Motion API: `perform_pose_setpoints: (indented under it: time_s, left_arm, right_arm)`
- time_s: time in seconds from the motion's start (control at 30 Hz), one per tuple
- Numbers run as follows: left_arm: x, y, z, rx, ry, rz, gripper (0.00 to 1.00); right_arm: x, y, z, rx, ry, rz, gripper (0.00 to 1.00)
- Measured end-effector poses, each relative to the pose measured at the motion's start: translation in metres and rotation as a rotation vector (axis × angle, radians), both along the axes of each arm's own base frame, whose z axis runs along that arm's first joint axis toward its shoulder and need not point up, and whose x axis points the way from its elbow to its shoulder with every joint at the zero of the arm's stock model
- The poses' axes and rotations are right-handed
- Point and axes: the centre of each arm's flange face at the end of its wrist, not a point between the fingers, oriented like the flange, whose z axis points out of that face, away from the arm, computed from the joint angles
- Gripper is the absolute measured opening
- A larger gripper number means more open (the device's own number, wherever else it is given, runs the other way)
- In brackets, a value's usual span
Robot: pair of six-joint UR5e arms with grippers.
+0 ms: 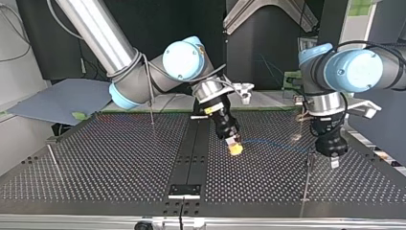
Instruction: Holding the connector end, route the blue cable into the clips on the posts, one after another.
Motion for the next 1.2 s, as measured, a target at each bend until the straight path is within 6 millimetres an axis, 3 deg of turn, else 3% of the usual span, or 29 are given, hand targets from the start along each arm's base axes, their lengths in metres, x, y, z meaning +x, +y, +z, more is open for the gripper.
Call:
perform_pose_setpoints:
  time_s: [0.23, 0.63, 0.93, 1.2]
  left_arm:
    - [0.021, 0.003, -0.004, -0.008, 0.045, -0.003, 0.00]
    - [0.039, 0.018, 0.017, -0.039, -0.023, 0.001, 0.00]
    - [0.054, 0.024, -0.002, -0.041, 0.003, -0.018, 0.00]
    - [0.065, 0.031, -0.012, -0.063, -0.004, -0.036, 0.00]
  right_arm:
    - [0.006, -0.004, 0.003, -0.010, -0.010, 0.007, 0.00]
    - [0.005, -0.033, -0.018, 0.002, 0.004, -0.021, 0.00]
    - [-0.005, -0.057, -0.009, -0.014, -0.011, -0.049, 0.00]
    - [-0.003, -0.070, -0.011, -0.023, -0.014, -0.042, 0.00]
